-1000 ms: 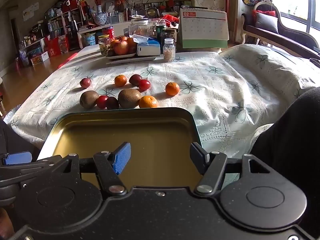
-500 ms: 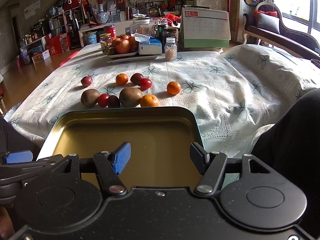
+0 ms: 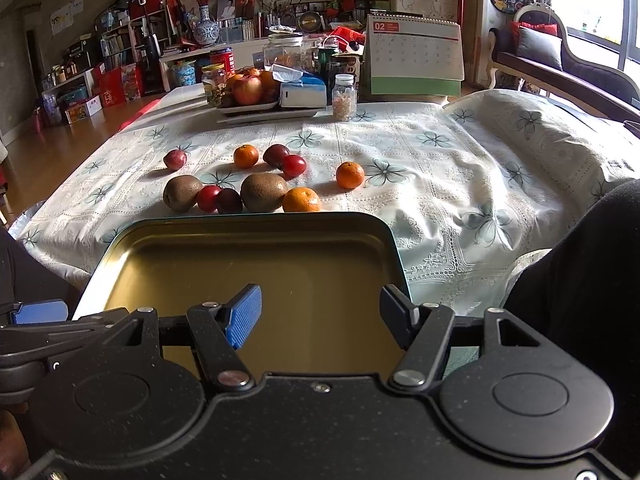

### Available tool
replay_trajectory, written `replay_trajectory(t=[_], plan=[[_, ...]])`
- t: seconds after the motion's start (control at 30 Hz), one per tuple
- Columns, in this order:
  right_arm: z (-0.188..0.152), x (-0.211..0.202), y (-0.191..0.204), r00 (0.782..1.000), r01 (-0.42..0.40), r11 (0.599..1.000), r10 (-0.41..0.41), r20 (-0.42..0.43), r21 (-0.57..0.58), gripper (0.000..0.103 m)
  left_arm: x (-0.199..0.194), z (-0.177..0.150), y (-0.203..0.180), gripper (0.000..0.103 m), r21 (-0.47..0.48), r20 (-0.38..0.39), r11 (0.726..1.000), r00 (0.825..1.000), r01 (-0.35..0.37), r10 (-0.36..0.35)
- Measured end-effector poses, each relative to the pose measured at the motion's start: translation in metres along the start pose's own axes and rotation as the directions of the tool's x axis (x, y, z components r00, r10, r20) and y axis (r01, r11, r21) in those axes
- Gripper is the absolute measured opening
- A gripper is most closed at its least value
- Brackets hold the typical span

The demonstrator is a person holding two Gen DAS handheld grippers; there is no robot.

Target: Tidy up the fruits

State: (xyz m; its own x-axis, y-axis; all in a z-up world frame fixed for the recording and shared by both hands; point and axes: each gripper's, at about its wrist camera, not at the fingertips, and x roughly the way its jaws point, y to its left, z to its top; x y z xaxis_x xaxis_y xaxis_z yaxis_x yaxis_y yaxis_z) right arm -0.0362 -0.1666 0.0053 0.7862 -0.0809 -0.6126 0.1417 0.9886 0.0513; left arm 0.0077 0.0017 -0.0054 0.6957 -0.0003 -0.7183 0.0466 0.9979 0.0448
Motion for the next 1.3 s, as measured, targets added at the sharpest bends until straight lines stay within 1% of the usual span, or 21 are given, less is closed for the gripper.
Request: replay_trajectory(t=[1.1,1.23,1.3], plan=[[-0.0014,0.0014,0.0000,1.000,-0.013,1.000,0.013,-0.022,-0.001,0.068,0.0089,0.0034,-0.0003,0.065,-0.007,-0.027,1.000,1.000,-0.003,0.002],[-0.0010,-0.0005,-0.0002,1.000,-0.028,1.000,0.028,-0.011,0.003,0.068,0.0089,0.0033,-0.0009,0.065,-0.006,-0.024,1.000,1.000,-0.007,0.007],[-0.0007,-0.0017,0.0012,1.000,-0.015,1.000,0.015,-0.008,0.002,0.068,0.0090,0.0033,-0.0012,0.065,-0.005,-0.024,1.000,1.000,-0.008,0.008]])
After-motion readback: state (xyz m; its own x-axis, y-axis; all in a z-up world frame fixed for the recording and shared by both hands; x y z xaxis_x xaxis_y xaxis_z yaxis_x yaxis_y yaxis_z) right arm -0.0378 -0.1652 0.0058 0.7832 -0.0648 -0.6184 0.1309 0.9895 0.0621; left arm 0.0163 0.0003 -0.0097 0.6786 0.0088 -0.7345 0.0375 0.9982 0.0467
